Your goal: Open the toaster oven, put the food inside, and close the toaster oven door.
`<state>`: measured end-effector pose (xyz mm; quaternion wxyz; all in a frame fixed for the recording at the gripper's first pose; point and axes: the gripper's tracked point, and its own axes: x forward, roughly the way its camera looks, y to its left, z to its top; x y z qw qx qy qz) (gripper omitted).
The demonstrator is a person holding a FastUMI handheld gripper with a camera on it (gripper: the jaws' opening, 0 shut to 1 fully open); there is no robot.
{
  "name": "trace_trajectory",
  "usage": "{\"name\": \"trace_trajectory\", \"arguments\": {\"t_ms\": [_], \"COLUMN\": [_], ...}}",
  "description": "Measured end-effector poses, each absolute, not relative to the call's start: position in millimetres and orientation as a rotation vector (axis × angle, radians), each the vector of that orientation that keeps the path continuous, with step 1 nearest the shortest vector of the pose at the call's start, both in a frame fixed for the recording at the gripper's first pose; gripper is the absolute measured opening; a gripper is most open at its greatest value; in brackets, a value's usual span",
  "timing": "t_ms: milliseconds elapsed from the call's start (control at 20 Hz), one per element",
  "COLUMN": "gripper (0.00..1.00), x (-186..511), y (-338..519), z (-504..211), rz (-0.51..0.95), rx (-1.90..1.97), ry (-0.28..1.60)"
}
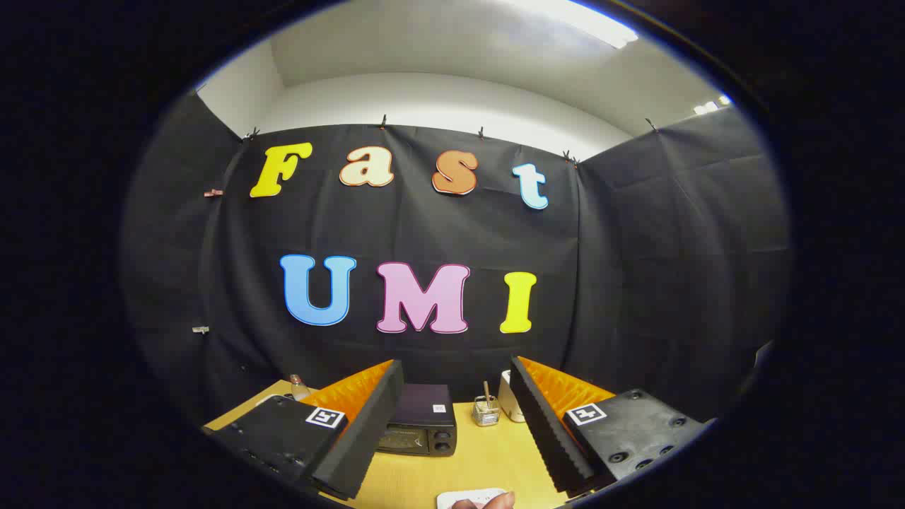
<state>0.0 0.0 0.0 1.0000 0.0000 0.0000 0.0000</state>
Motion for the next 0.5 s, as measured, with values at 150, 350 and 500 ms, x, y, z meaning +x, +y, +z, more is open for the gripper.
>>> {"name": "trace_trajectory", "arguments": {"t_ms": [150, 350, 500], "gripper": [0.97, 0.97, 0.97], "x": [2.0, 0.0, 3.1], "y": [3.9, 4.2, 4.0], "z": [1.3, 6.2, 4.9], "rz": [0.011, 0.004, -0.004], "rx": [0.002, -0.003, 0.008], "ry": [0.002, -0.011, -0.001]}}
